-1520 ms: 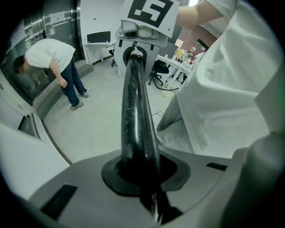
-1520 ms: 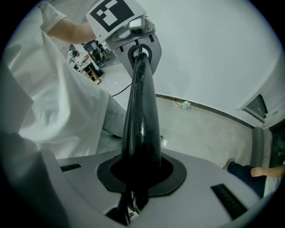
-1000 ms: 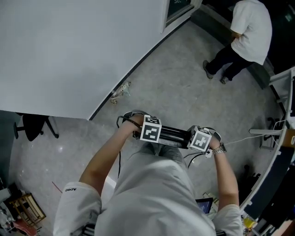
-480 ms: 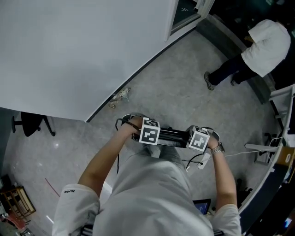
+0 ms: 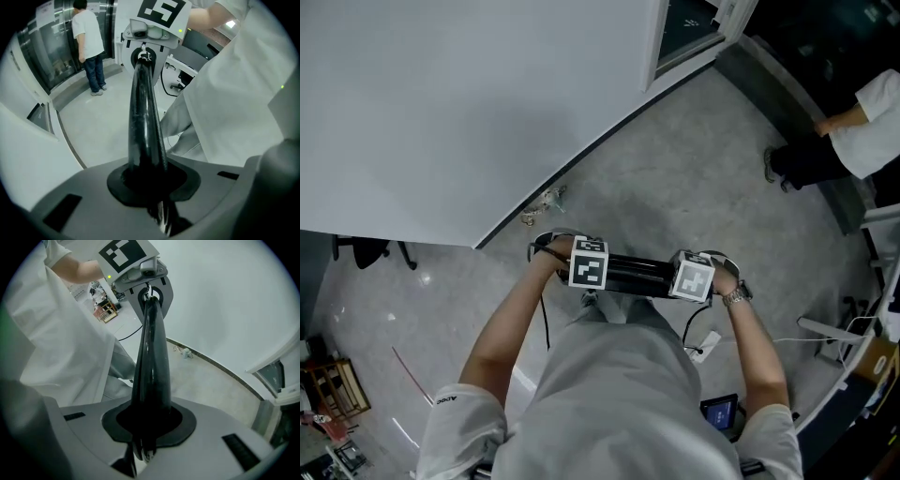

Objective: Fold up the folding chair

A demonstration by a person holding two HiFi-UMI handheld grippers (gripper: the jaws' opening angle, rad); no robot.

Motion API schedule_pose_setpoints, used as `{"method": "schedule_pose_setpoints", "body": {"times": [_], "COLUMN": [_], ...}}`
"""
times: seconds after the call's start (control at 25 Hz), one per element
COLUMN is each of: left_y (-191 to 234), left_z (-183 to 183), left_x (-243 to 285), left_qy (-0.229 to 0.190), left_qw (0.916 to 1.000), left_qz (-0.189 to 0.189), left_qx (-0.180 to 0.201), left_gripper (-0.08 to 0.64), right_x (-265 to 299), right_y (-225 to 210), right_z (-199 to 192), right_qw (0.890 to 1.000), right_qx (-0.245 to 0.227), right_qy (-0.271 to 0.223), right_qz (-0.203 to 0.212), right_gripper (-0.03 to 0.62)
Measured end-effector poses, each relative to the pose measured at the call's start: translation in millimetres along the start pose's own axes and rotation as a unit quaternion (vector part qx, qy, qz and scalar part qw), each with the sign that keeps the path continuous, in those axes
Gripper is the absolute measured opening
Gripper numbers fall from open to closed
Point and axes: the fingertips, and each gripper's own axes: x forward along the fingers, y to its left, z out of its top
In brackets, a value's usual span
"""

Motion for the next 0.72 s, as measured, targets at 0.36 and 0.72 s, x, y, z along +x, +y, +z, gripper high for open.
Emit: {"method": "schedule_pose_setpoints", "body": {"times": [0.36, 0.72], "left_y": [60.9, 94.3], "left_z": [29.2, 22.5], "left_x": [-7.5, -22.8], "left_qy": [-0.016, -0.022], "left_qw": [0.9963, 0.9917], "left_qz": [0.034, 0.048], "left_qx": [-0.078, -0.117], "left_gripper": [0.064, 0.064], "right_x": [-29.2, -43.4], "right_y": [-79.0, -125.5], "right_z": [-22.7, -9.0], "right_qw": [0.996, 0.991], "right_qx": [-0.088, -0.134], "right_qy": [0.013, 0.021], "right_qz": [0.002, 0.009], "right_gripper": [0.061, 0.061]}}
